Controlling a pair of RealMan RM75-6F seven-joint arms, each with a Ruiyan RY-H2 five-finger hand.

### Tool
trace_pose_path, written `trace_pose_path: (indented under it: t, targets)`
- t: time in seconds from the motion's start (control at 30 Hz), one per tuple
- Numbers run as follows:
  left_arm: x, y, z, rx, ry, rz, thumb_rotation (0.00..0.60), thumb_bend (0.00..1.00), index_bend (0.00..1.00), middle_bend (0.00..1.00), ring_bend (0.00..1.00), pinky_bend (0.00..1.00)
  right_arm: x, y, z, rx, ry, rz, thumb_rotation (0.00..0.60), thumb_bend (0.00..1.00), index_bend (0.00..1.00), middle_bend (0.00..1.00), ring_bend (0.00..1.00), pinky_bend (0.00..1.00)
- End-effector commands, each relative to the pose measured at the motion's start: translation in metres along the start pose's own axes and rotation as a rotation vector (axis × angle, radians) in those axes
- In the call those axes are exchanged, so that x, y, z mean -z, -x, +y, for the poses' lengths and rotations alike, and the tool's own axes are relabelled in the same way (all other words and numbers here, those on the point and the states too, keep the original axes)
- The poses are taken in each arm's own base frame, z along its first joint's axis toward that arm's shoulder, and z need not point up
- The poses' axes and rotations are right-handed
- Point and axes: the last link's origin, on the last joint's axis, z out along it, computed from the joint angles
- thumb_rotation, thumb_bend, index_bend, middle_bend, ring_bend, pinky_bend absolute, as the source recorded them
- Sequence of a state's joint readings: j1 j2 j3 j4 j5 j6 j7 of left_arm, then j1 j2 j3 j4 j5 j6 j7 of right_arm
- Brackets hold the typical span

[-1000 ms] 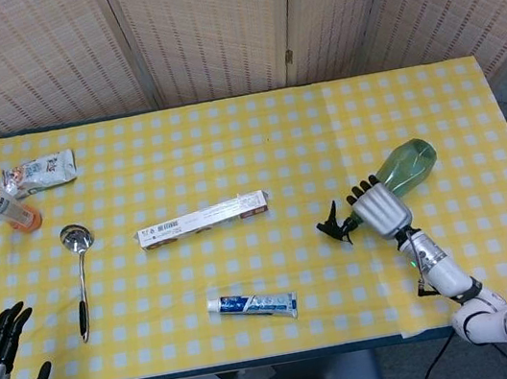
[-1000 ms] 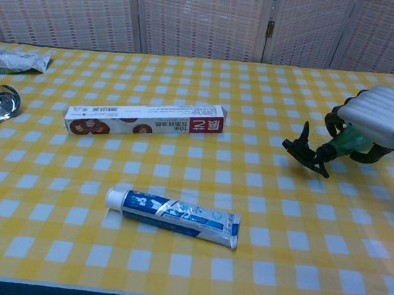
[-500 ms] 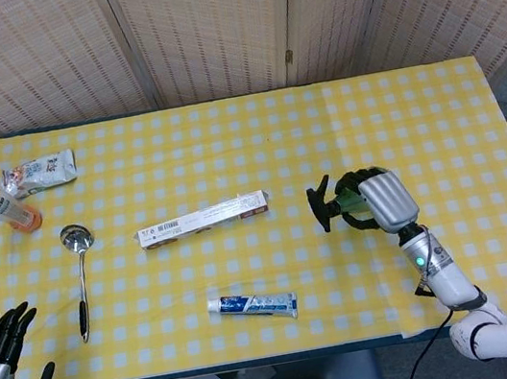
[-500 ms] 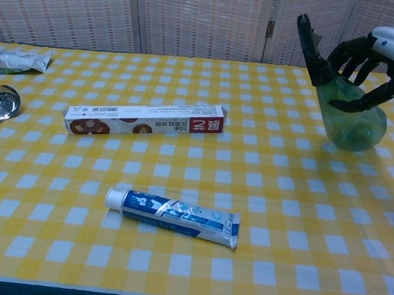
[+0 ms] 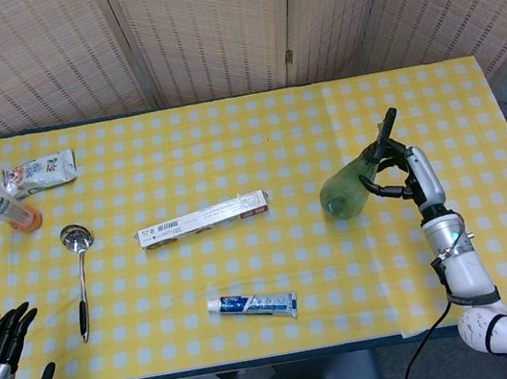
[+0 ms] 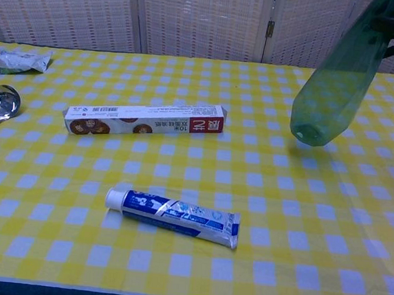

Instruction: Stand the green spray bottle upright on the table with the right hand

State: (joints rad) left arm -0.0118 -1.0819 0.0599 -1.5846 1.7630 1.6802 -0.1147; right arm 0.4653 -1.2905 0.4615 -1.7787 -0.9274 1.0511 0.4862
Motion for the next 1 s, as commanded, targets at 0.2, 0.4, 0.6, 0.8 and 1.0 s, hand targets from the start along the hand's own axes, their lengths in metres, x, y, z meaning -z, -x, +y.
trace_pose_path:
  t: [0.2, 0.4, 0.6, 0.8, 1.0]
  targets:
    - [0.0, 0.0, 0.0, 0.002, -0.004, -0.002, 0.6, 0.4, 0.04, 0.09, 0.1, 0.0, 0.001, -0.001, 0.025, -0.043, 0.031, -0.021, 0.6, 0.33, 0.81, 0.64, 0.58, 0.41]
    - [0.0, -0.001, -0.001, 0.002, -0.005, 0.002, 0.6, 0.41, 0.05, 0.1, 0.1, 0.0, 0.001, 0.005, 0.027, 0.01, 0.015, -0.042, 0.6, 0.33, 0.8, 0.61, 0.54, 0.38]
    - [0.0, -0.001, 0.0, 0.006, -0.003, 0.001, 0.6, 0.43, 0.09, 0.11, 0.1, 0.0, 0.004, 0.011, 0.026, 0.087, -0.022, -0.068, 0.6, 0.33, 0.68, 0.51, 0.45, 0.26]
    - [0.001, -0.003, 0.0, 0.012, 0.001, 0.004, 0.6, 0.45, 0.13, 0.12, 0.1, 0.0, 0.01, 0.013, 0.026, 0.133, -0.049, -0.088, 0.6, 0.33, 0.53, 0.37, 0.35, 0.18]
    - [0.002, -0.006, -0.001, 0.019, 0.001, 0.011, 0.6, 0.45, 0.14, 0.12, 0.1, 0.0, 0.014, 0.014, 0.031, 0.174, -0.055, -0.118, 0.6, 0.33, 0.35, 0.24, 0.25, 0.11]
